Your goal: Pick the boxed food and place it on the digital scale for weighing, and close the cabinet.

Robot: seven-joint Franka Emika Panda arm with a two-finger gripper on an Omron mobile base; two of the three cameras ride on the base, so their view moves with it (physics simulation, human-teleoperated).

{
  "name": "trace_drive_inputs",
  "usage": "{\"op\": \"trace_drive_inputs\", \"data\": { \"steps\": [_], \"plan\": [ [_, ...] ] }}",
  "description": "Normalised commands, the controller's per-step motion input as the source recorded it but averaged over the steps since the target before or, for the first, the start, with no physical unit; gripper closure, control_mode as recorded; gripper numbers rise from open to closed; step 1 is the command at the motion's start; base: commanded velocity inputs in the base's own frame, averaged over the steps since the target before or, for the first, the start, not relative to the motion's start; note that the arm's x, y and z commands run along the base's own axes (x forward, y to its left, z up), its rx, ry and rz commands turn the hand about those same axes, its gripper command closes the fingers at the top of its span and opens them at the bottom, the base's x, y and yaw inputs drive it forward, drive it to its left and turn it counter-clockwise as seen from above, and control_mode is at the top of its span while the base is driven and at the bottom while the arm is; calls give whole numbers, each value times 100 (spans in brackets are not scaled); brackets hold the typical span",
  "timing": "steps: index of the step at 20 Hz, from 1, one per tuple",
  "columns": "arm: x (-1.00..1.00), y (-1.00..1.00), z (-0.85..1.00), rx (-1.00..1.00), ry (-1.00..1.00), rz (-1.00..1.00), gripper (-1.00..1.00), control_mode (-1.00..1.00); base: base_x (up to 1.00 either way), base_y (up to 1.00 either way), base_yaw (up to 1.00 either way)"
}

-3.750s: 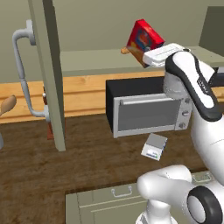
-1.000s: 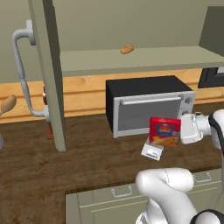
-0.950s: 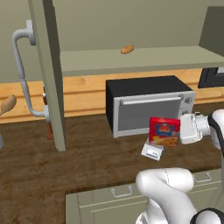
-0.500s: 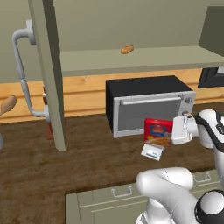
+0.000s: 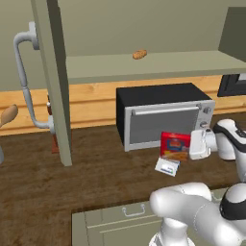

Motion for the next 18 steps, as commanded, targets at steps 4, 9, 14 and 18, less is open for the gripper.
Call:
{"op": "trace_drive_inputs", "data": {
  "steps": [4,9,14,18],
  "plan": [
    [33,-4,-31,0,-1,2,100,-100,0,0,0],
    [44,0,-4,0,0,2,100,-100,0,0,0],
    [7,0,0,0,0,0,100,-100,0,0,0],
    [-3,0,-4,0,-1,0,100,-100,0,0,0]
  ]
}}
